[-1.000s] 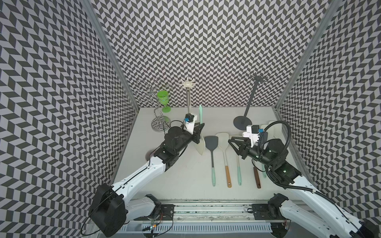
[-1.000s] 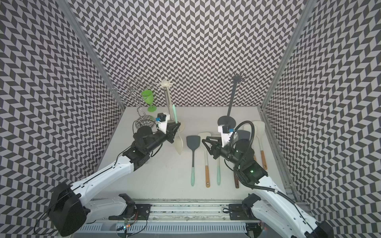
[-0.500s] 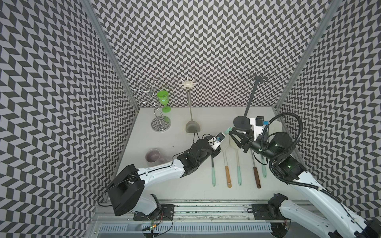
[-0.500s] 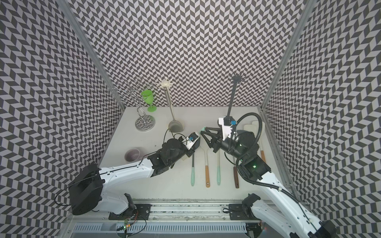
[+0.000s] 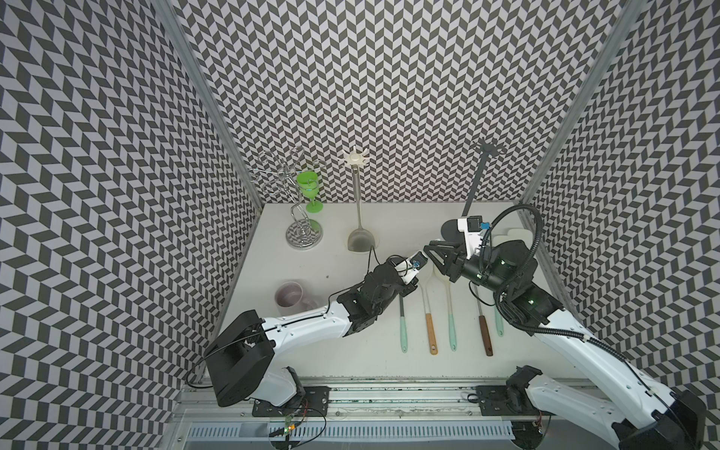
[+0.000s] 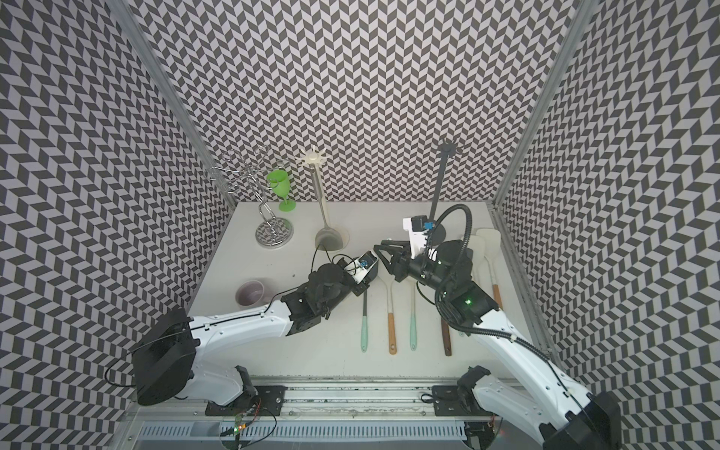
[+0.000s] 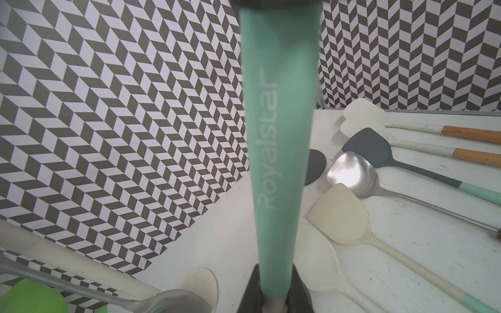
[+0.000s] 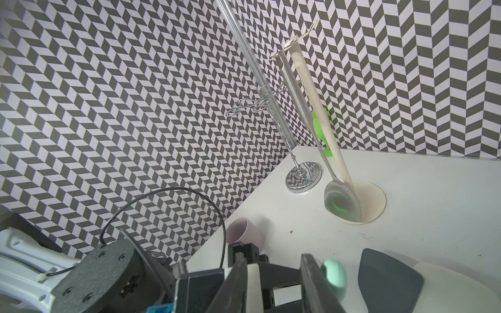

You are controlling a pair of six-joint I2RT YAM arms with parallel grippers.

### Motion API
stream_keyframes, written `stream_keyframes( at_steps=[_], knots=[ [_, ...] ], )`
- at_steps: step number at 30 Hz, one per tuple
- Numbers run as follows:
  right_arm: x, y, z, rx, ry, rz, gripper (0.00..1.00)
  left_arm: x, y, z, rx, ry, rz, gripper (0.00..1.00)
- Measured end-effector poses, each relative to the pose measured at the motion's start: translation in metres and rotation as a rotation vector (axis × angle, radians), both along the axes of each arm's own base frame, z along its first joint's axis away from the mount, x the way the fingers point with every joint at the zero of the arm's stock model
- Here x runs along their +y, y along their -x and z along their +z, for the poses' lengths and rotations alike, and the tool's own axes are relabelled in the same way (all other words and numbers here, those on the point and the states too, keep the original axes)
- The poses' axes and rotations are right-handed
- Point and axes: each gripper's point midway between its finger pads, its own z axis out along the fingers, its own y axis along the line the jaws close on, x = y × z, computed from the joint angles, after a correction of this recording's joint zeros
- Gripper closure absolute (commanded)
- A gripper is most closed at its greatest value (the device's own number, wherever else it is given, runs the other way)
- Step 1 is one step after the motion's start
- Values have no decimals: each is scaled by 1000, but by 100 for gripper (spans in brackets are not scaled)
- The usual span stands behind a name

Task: Take the spatula off the kitchen utensil rack
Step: Place the spatula at the center of the board.

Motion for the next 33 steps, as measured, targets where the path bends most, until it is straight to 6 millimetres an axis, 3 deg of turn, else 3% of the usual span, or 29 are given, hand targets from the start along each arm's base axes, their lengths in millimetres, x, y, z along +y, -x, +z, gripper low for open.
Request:
stream_keyframes(
  at_steps=[3,10,15,24,28,32,33],
  knots=[
    [-3,-2,1,5,11,-22,61,0,0,1,-3,1,2,100],
    [-26,6,11,-18,41,-123,36,-2,2,1,-7,-4,-4,100],
    [-35,4,12,-20,51,-167,35,-3,2,3,-12,6,-8,100],
    [-14,-13,-19,72,77,-112,51,-4,3,4,-10,14,-19,100],
    [-4,-17,-24,93,61,-76,67,-5,4,5,-8,19,-28,100],
    [-5,-21,-20,72,51,-87,100,-5,6,12,-12,41,-32,100],
    [-7,-22,-19,81,39,-90,100,-4,7,15,-16,46,-35,95]
  ],
)
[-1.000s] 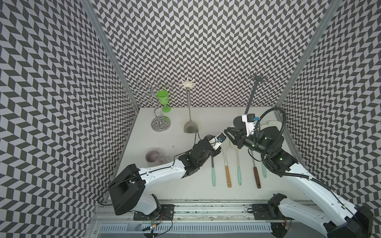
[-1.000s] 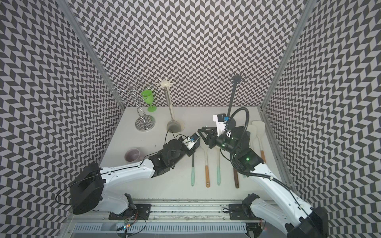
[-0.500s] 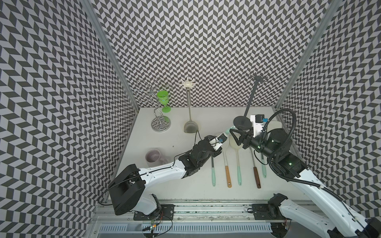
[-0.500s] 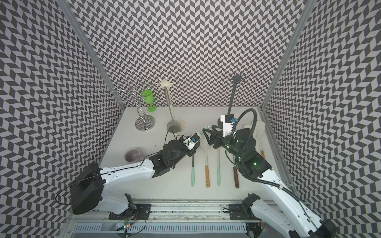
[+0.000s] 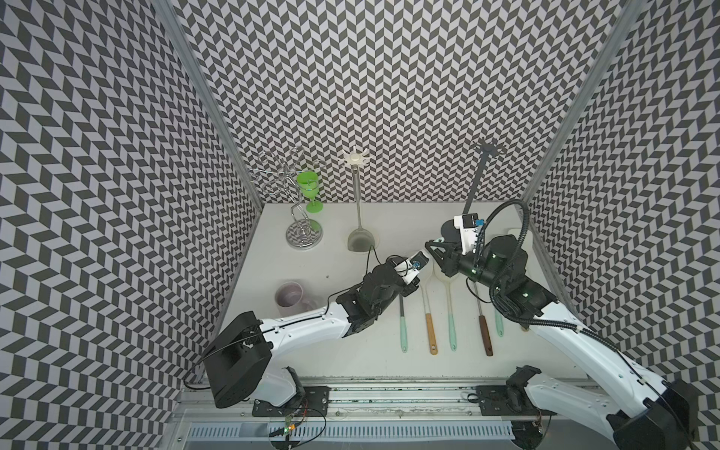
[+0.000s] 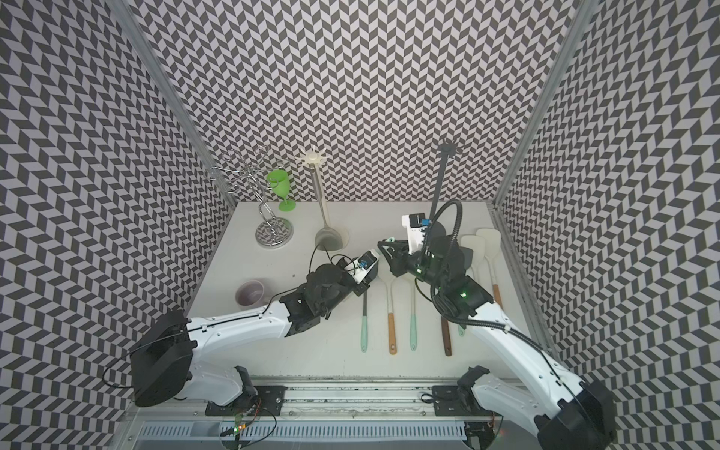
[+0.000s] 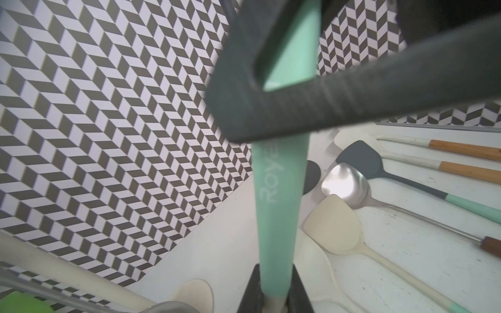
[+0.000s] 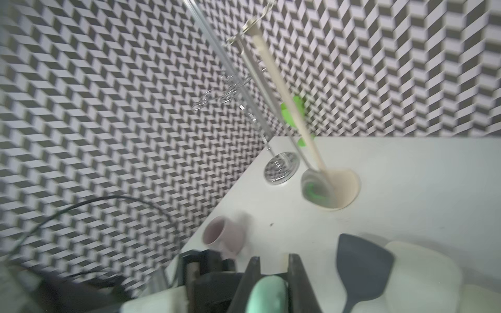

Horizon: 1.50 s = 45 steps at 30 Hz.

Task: Take the spatula off the kitchen utensil rack
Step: Place the spatula at the center of the board.

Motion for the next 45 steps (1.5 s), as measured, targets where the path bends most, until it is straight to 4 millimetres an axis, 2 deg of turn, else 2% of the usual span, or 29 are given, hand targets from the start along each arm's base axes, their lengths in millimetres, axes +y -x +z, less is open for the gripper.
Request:
stream_keyframes(
  at_steps=[1,4,5,6,10,13,16,19,21,24,28,33,37,42,45],
  knots=[
    [0,0,3,-11,-4,3,100,1,1,2,0,6,0,80],
    [2,3,8,-33,-17,13,100,1,5,13,13,60,-14,23],
    [1,4,9,-41,-18,14,100,3,7,20,22,93,-16,8],
    [0,4,10,-47,-17,11,100,4,8,26,29,118,-18,1],
    [-9,9,13,-105,-18,-24,100,9,7,66,108,270,-23,0],
    [-20,14,20,-186,-26,-69,100,20,5,96,190,413,-39,0],
    [-32,19,27,-275,-36,-115,100,38,3,117,302,574,-81,0],
    [-41,22,35,-363,-46,-152,100,49,-1,126,426,712,-120,0],
    [-46,26,39,-426,-55,-177,100,46,1,125,528,775,-171,0],
    [-55,32,43,-522,-66,-216,100,28,6,118,709,867,-268,0],
    [-62,43,46,-641,-77,-254,100,6,6,93,1002,978,-310,1],
    [-59,56,54,-765,-75,-264,100,-6,4,59,1311,1104,-274,3],
    [-50,70,55,-843,-69,-259,100,-11,0,51,1479,1201,-254,8],
    [-36,79,48,-890,-31,-254,100,-14,-3,52,1620,1316,-268,22],
    [-32,81,45,-905,-8,-263,100,-12,-6,49,1675,1370,-270,42]
  ],
)
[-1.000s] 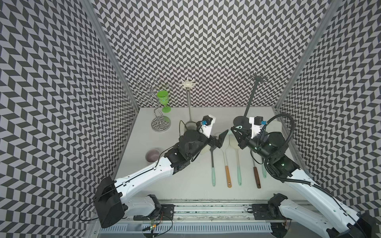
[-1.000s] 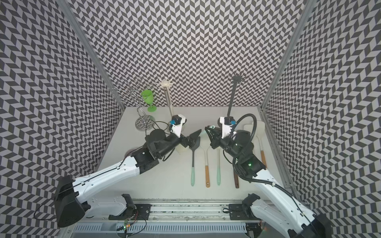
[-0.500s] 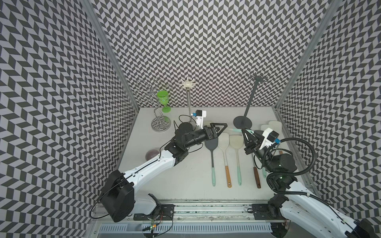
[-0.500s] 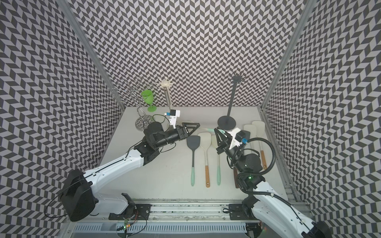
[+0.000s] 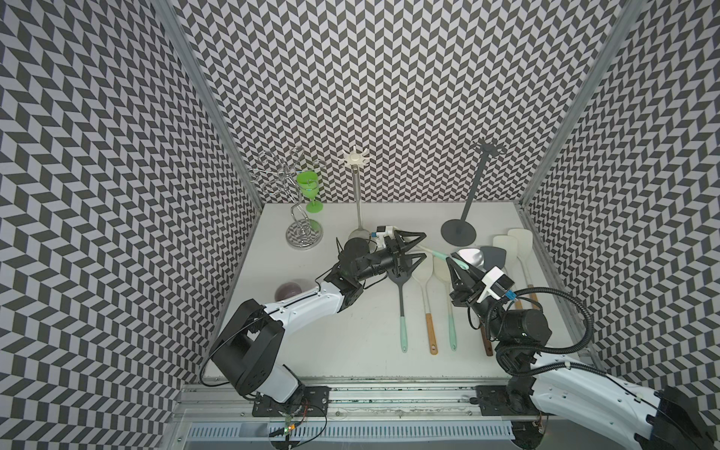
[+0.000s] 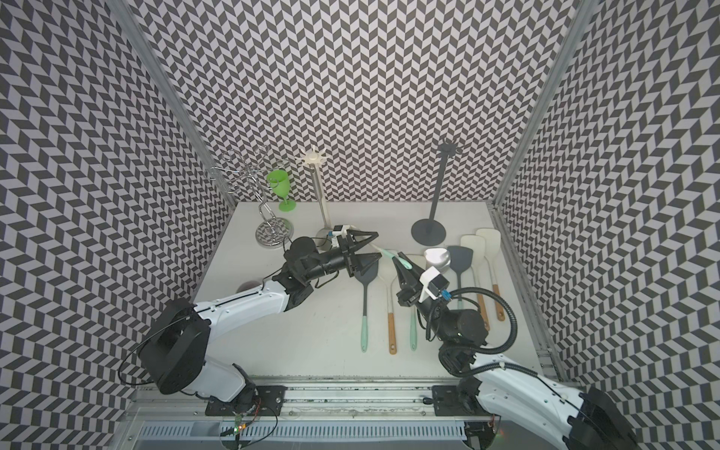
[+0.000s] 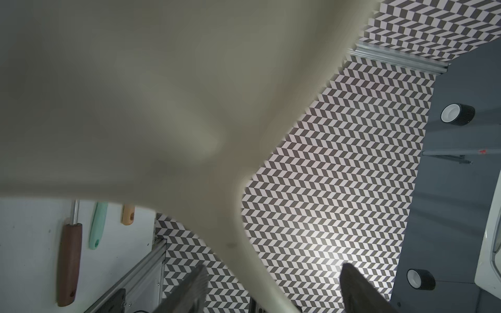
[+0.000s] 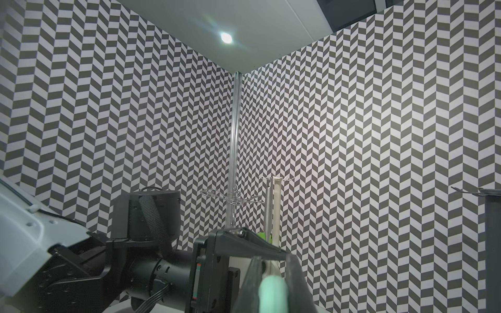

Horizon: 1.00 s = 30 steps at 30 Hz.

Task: Take the spatula off the kitchen utensil rack
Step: Place the spatula at the center of the board.

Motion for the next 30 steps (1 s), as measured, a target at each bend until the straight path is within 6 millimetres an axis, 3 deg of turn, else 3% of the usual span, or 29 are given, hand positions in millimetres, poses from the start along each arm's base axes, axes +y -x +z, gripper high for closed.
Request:
stream_keyframes(
  at_steps=[13,21,24,28,30],
  knots=[
    [-1,-2,-9,5,4,-90,100,12,-17,-10,107,39,74,49],
    [4,-1,-12,25,-14,-91,100,9,-29,-20,135,24,105,58],
    [6,-1,-14,30,-18,-90,100,8,-33,-26,154,14,110,69],
    [7,0,-17,33,-20,-93,100,8,-35,-28,183,18,116,94],
    [8,0,-24,41,-6,-94,100,9,-38,-24,200,35,128,100]
  ],
)
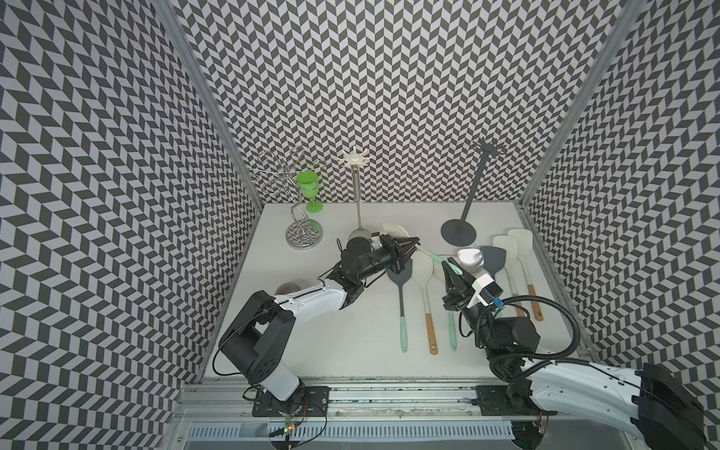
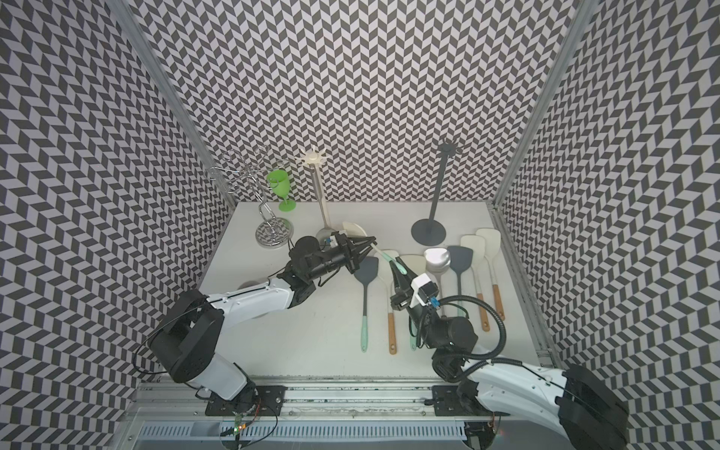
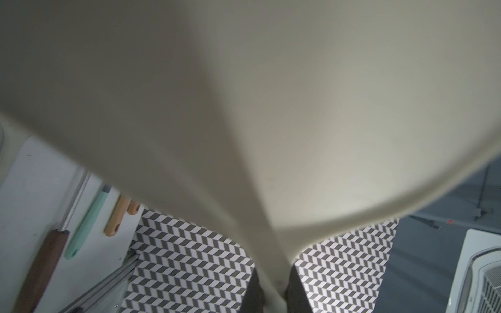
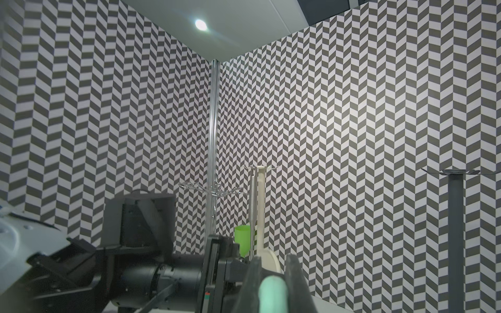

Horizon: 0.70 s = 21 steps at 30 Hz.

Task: Take the spatula off the kitchen utensil rack
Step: Place the spatula at the center of the board.

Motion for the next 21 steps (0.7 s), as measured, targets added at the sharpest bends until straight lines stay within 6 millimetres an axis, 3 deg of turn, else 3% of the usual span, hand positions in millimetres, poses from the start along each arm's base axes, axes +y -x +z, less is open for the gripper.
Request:
stream_keyframes(
  at_steps=[5,11,15,21],
  knots=[
    [-1,1,-1,-2,-1,-4,98,1,-2,-1,1,-7,6,100],
    [1,3,-2,21,-14,27,52,6,-3,-1,-37,-49,25,100],
    [1,6,4,63,-47,74,39,22,-4,-1,-74,-91,56,100],
    [2,5,0,155,-67,115,17,73,1,4,-160,-182,154,100]
  ],
)
